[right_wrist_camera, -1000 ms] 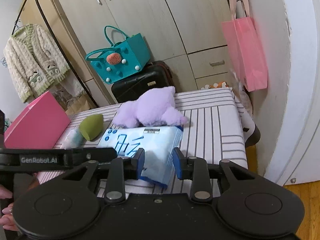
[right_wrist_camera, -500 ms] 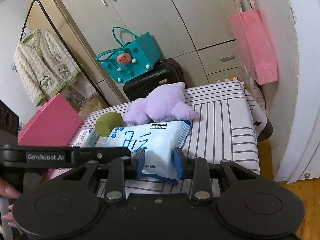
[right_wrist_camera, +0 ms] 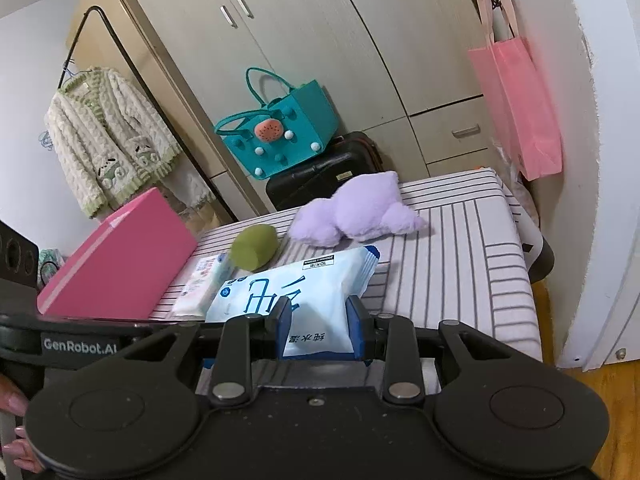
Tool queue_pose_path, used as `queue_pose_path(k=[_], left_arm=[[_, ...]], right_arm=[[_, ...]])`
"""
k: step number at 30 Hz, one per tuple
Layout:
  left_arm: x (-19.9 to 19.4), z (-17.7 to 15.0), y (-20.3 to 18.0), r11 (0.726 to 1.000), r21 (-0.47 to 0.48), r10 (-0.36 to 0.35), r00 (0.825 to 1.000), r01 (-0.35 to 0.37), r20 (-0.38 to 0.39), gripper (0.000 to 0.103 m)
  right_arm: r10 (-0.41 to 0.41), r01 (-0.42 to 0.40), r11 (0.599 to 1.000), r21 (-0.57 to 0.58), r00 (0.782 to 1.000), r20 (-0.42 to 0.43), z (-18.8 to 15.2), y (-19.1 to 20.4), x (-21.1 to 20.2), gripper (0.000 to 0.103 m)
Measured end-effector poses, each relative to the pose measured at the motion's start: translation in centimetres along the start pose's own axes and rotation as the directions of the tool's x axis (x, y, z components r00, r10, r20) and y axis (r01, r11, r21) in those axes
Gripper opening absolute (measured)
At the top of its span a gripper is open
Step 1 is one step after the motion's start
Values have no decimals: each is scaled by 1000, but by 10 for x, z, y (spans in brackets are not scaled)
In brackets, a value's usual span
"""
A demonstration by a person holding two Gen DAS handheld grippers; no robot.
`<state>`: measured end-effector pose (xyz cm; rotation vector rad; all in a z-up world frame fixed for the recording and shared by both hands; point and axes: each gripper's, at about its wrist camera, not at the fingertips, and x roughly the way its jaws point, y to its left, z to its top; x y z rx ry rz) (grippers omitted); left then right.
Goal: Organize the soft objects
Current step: 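Grasp the wet-wipes pack with the right tool while the left tool grasps it too, then lift and carry the wet-wipes pack with both tools over the pink box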
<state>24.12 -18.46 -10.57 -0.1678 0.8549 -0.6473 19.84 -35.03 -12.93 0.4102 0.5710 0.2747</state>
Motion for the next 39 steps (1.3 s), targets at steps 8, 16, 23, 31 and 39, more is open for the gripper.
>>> queue_pose_path(k=[8, 16, 23, 31, 39], left_arm=[[-37, -21, 2, 998, 36, -56, 998, 55, 12, 47], [-72, -46, 2, 995, 88, -53, 998, 54, -20, 47], [-103, -64, 6, 990, 119, -63, 997, 69, -50, 47], [-136, -85, 19, 986, 140, -74, 993, 86, -88, 47], [-170, -95, 30, 984, 163, -56, 993, 72, -104, 47]], right_arm=[[-15, 15, 1000, -9, 1000, 16, -18, 27, -27, 38], [-12, 12, 999, -31, 1000, -18, -41, 58, -48, 40], [-16, 10, 998, -68, 996, -91, -61, 90, -66, 43], [-1, -18, 996, -91, 980, -197, -80, 122, -78, 44], [47, -77, 991, -105, 964, -260, -89, 150, -79, 44]])
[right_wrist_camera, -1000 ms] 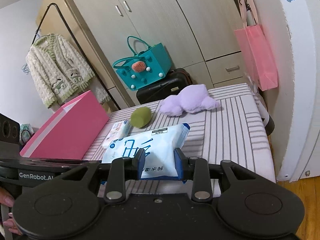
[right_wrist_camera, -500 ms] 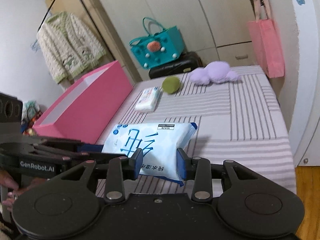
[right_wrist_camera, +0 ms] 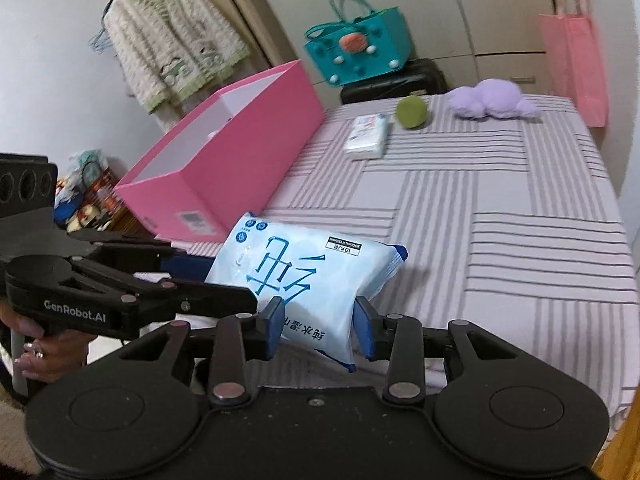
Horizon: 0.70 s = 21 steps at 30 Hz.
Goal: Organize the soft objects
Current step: 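Lift and carry the wet-wipes pack with both tools over the pink box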
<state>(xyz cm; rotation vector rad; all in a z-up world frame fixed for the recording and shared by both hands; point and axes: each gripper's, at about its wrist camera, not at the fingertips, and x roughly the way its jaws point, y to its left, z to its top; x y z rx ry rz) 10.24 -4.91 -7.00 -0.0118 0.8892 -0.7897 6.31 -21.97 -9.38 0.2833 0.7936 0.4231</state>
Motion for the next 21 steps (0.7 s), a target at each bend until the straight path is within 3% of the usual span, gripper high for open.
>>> queue_pose_path(k=[13, 21], left_arm=[[-58, -28, 25, 998, -29, 64, 998, -64, -18, 47], [-99, -27, 28, 990, 18, 137, 990, -137, -28, 47]], right_arm=[[106, -113, 991, -74, 990, -93, 0, 58, 13, 42], [131, -141, 980, -139, 989, -74, 14, 99, 12, 42]])
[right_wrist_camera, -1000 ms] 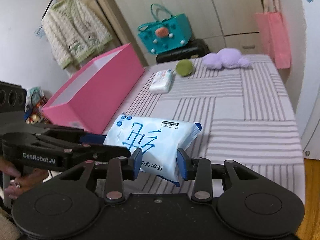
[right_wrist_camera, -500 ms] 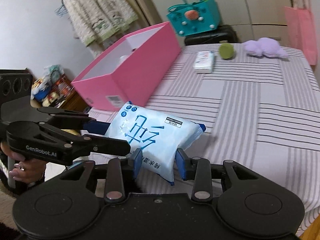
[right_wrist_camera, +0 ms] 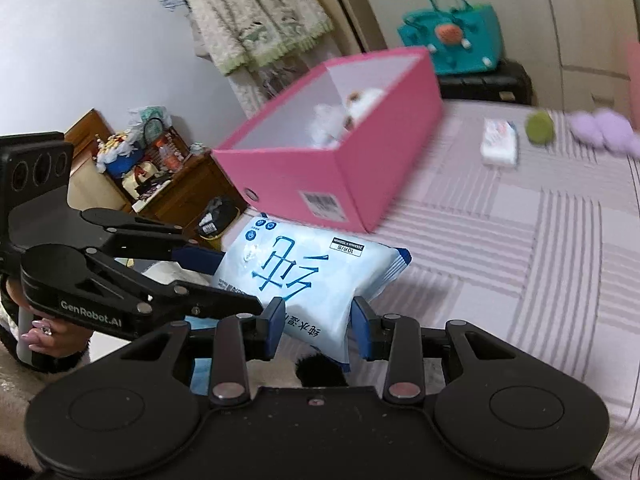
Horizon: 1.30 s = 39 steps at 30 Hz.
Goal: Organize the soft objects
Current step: 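Lift and carry the wet-wipes pack with both tools over the pink box, then open both tools to drop the wet-wipes pack into the box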
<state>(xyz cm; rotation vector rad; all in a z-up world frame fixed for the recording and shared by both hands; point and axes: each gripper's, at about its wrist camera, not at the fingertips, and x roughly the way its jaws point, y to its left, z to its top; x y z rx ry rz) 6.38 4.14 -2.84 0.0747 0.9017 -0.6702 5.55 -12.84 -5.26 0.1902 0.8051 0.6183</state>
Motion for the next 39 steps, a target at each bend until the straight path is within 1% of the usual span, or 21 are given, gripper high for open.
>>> queue_pose_path(k=[3, 7, 13, 17, 21, 24, 28, 31, 34, 39], left_arm=[[-16, 1, 5, 1000, 5, 12, 1000, -12, -1, 47], [-34, 3, 12, 999, 7, 43, 999, -43, 12, 47], [-52, 19, 27, 995, 12, 99, 991, -101, 93, 47], [-49, 33, 42, 992, 6, 121, 985, -123, 126, 47], [-34, 50, 67, 993, -42, 118, 986, -114, 121, 47], [-22, 61, 87, 991, -71, 122, 985, -114, 121, 47], [-9, 77, 110, 988, -91, 138, 981, -126, 134, 47], [-3, 89, 125, 985, -92, 161, 975, -148, 151, 48], [11, 97, 140, 984, -50, 177, 975, -171, 135, 48], [27, 95, 154, 977, -27, 213, 972, -212, 100, 48]], right_arm=[[0, 1, 999, -40, 1000, 16, 11, 16, 1, 42], [22, -20, 997, -73, 999, 25, 26, 30, 3, 42], [24, -15, 992, -122, 997, 75, 55, 48, 8, 42], [1, 20, 986, -163, 991, 133, 78, 54, 16, 43], [0, 37, 981, -189, 982, 189, 102, 52, 30, 43], [7, 36, 979, -202, 978, 207, 119, 47, 45, 43], [16, 18, 984, -177, 981, 192, 143, 32, 70, 43], [19, 4, 989, -148, 988, 156, 157, 17, 91, 38], [24, -8, 992, -123, 991, 131, 165, 9, 109, 36], [25, -17, 995, -100, 997, 79, 172, 0, 138, 35]])
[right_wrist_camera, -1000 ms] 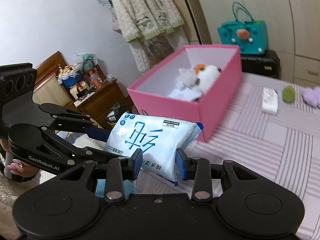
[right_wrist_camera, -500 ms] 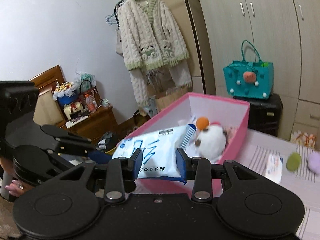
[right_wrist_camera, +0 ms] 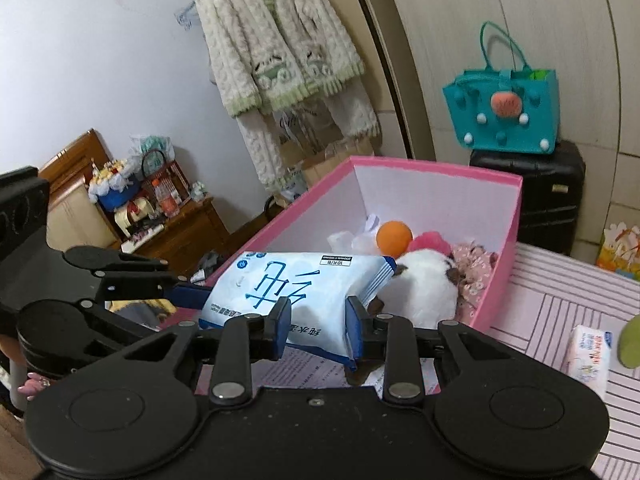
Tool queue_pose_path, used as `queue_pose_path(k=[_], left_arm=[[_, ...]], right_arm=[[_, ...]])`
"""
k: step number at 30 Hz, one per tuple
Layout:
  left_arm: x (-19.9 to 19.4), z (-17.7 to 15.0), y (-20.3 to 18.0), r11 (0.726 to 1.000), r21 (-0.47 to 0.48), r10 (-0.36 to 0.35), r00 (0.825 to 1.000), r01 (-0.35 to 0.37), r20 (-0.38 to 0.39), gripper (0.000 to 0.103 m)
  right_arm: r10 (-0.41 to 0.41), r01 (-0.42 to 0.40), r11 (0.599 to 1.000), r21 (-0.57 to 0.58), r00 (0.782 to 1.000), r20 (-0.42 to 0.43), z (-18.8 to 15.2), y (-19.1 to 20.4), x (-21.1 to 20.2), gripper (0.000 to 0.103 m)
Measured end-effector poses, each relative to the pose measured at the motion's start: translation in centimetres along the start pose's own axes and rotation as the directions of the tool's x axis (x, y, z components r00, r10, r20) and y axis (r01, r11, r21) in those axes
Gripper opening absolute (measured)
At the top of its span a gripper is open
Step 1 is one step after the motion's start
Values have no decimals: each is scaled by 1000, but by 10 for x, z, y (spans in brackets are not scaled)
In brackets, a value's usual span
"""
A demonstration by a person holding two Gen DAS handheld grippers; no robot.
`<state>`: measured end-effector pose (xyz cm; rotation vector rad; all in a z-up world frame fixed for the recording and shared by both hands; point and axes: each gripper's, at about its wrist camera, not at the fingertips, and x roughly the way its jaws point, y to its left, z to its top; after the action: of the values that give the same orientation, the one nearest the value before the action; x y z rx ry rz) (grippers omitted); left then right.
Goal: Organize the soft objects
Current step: 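Open both tools to drop the wet-wipes pack into the box, then move both tools back from the box toward the tissue pack and green sponge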
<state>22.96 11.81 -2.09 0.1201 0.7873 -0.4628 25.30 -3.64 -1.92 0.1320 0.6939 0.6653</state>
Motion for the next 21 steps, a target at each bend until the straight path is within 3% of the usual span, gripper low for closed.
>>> queue_pose_path(k=[5, 10, 21], left_arm=[[4, -5, -1, 998, 38, 43, 999, -42, -10, 51], [-16, -7, -10, 994, 62, 89, 992, -95, 92, 55], [-63, -15, -42, 995, 93, 23, 990, -36, 137, 61]], right_arm=[[-7, 6, 1000, -22, 999, -34, -4, 0, 13, 36], [-78, 74, 993, -88, 996, -36, -12, 11, 7, 36], [-61, 58, 990, -128, 998, -25, -26, 29, -68, 37]])
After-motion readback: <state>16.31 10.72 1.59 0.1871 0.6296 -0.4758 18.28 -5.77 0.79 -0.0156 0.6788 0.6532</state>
